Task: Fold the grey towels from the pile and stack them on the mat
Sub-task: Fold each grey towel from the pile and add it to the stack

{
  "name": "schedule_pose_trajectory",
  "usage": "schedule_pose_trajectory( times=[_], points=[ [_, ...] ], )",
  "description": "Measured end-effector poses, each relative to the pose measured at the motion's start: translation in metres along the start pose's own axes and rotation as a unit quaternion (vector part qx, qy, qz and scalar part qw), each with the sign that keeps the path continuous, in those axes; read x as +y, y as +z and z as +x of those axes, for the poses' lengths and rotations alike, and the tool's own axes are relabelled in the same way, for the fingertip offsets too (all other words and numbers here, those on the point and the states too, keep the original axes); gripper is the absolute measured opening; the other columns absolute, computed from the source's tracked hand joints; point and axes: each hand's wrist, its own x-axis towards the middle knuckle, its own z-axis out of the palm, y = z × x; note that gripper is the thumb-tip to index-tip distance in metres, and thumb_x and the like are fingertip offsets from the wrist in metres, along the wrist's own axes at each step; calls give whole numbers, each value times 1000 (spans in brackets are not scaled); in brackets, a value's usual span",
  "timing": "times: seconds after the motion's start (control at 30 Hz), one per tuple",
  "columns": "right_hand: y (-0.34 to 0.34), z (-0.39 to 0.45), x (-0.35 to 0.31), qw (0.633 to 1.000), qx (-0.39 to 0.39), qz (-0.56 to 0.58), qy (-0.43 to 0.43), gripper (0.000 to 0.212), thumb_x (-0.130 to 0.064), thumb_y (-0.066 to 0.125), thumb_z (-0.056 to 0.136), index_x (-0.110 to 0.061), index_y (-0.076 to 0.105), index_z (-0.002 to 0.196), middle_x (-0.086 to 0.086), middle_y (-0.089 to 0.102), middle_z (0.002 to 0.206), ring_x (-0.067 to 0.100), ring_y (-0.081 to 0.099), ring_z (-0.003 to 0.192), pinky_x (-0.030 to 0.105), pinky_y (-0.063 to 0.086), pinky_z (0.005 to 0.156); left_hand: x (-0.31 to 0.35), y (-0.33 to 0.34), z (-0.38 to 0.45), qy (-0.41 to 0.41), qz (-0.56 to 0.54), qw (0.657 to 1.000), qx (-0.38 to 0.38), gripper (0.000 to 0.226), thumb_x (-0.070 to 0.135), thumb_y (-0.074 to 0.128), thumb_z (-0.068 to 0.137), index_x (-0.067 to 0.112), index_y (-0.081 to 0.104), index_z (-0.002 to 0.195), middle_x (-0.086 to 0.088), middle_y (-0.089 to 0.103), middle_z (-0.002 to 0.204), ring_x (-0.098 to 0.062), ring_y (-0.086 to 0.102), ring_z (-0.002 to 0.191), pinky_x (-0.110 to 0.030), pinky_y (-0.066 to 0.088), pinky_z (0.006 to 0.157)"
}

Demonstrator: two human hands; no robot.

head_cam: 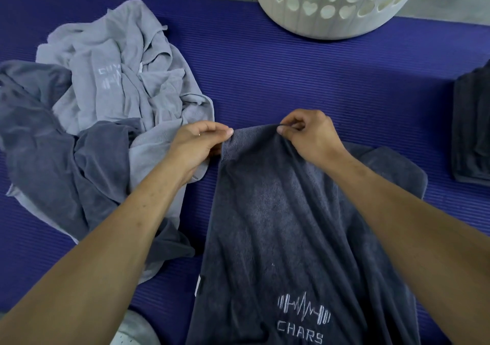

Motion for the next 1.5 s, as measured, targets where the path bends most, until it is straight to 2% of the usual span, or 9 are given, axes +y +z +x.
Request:
schedule_pose_trajectory(
  times=[0.23,0.4,0.53,0.7,0.8,0.93,1.2,1.4,1.5],
  points=[
    [-2,4,0,1000,-14,16,12,8,-25,71,91,-18,75,92,-15,62,70,-2,57,65,10,41,62,21,-10,7,67,71,995,-2,11,9,69,90,18,74,93,-3,74,91,-17,70,94,-30,57,87],
    [-3,5,5,999,-1,23,26,5,-26,71,90,-21,74,89,-15,62,68,-3,57,61,8,41,58,23,-8,2,57,88,993,-46,13,5,69,89,10,73,100,-2,73,87,-7,69,83,-16,55,73],
    [1,6,7,999,14,23,40,5,-24,70,91,-21,74,89,-13,65,73,-2,60,69,3,42,59,13,-9,-3,56,97,990,-84,12,6,73,85,10,73,97,0,74,88,-5,69,82,-17,56,79],
    [5,7,9,999,3,9,45,5,-24,68,92,-21,72,92,-10,68,84,1,62,80,7,41,66,-3,0,-7,86,121,988,-49,4,11,75,84,11,73,87,-2,74,86,-3,67,77,-13,52,75],
    [5,5,2,998,-8,-51,-39,22,-24,68,92,-21,70,114,-7,68,114,-6,58,93,-1,34,75,-4,3,-7,122,123,985,-14,6,12,75,85,16,71,81,-2,72,80,-4,65,71,-15,53,71],
    [5,-1,-20,981,-92,-56,-163,38,-19,65,94,-20,62,132,-6,64,128,-25,47,60,-4,34,65,6,4,-14,178,112,978,-14,17,3,73,84,18,68,78,9,69,68,-1,64,62,-13,51,65],
    [8,1,-40,973,-162,-41,-160,14,-18,70,91,-18,74,105,-16,69,90,-13,58,74,1,41,68,13,-4,-26,213,121,969,-26,22,2,72,85,23,68,82,13,68,69,4,63,62,-6,44,61],
    [2,-4,-39,978,-157,15,-136,9,-14,66,93,-17,74,95,-6,68,73,4,59,59,24,53,62,11,-14,-31,189,109,968,-123,27,-7,61,90,15,70,104,4,70,114,-4,65,110,-17,48,94],
    [0,-4,-37,980,-151,23,-128,8,-14,67,93,-17,74,95,-12,65,68,4,58,58,21,52,61,11,-13,-33,189,91,969,-129,27,-10,64,86,8,69,105,-2,70,116,-9,66,111,-18,49,94]
  ],
)
